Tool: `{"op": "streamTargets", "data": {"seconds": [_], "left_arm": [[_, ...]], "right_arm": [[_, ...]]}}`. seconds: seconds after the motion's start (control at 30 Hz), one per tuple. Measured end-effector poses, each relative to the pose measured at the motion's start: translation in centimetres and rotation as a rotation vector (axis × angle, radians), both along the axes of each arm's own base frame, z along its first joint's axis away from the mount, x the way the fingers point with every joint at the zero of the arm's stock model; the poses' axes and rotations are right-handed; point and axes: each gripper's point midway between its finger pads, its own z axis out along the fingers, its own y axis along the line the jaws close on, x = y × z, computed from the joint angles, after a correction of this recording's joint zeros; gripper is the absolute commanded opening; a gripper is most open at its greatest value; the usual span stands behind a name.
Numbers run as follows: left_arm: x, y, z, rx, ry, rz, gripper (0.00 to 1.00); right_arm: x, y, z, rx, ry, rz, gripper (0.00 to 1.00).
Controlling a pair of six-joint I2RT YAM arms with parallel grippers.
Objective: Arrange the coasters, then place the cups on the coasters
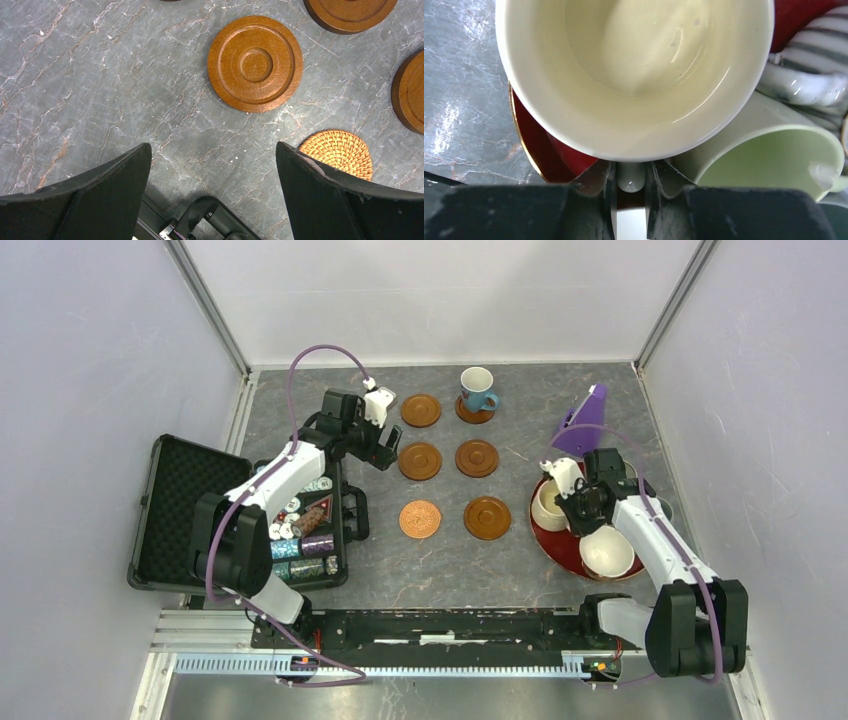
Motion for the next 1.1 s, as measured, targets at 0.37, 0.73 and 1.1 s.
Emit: {"op": "streamTargets", "data": {"seconds": [0.37, 0.73, 1.1], "left_arm": [[0.1, 0.0, 0.1, -0.001, -0.002, 0.000, 1.00], [1.0, -0.4, 1.8, -0.021, -0.034, 0.009, 1.00], [1.1, 1.3, 1.9, -0.051, 0.009, 0.113, 1.00]], "right_arm": [[-0.2, 0.9, 2.5, 0.054, -0.092, 0.023, 0.00], [4.5, 4.5, 6.2, 0.187, -0.162, 0.087, 0.00], [13.9, 14.4, 8.7, 0.243, -0.181, 0.288, 0.00]]}}
